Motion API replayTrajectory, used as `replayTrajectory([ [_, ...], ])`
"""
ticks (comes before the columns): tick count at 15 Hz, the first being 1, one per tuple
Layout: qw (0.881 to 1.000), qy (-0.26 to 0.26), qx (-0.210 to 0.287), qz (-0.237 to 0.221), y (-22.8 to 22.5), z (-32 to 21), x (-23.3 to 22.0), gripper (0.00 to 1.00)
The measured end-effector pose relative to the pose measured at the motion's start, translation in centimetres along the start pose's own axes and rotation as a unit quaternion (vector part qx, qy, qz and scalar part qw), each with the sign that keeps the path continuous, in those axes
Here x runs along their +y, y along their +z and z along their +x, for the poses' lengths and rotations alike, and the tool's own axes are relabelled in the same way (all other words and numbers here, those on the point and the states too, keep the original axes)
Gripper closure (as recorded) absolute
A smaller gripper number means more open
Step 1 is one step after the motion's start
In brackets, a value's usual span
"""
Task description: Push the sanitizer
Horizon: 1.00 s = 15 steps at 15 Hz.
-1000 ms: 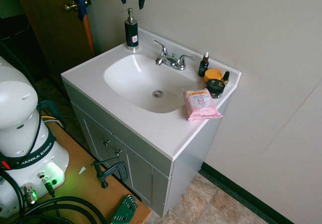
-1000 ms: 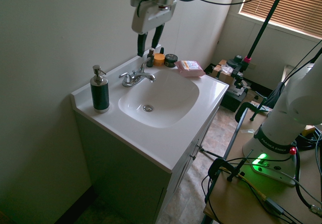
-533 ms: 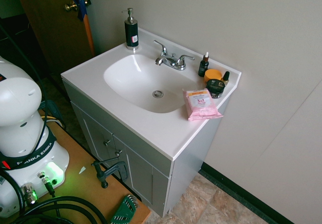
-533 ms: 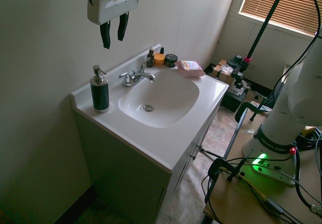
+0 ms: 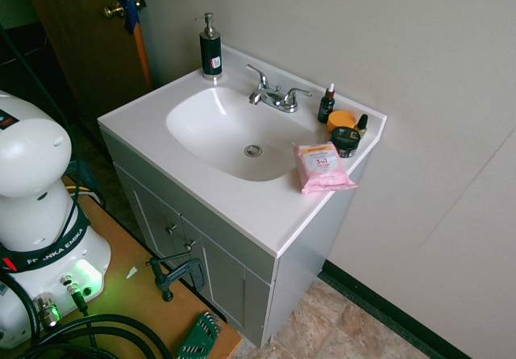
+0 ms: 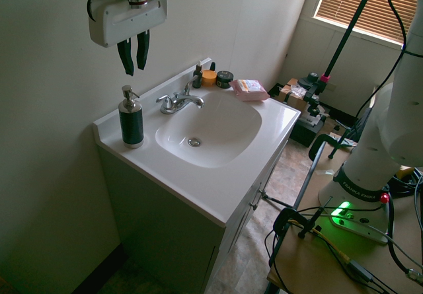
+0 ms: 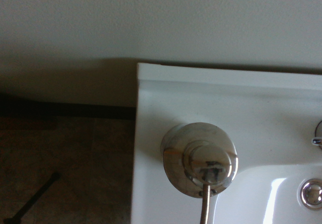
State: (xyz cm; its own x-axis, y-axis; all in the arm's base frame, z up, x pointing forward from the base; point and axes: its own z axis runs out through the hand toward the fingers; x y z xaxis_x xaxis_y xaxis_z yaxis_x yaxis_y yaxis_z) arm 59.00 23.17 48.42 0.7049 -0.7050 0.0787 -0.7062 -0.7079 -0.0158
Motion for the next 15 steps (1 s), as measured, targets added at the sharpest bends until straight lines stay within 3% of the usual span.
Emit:
replayTrajectory([
  [7,0.999,0.050,-0.007,-0.009,1.6,-0.5,-1.3,1.00],
  [15,0.998,0.061,0.004,-0.011,3.1,2.0,-3.0,1.00],
])
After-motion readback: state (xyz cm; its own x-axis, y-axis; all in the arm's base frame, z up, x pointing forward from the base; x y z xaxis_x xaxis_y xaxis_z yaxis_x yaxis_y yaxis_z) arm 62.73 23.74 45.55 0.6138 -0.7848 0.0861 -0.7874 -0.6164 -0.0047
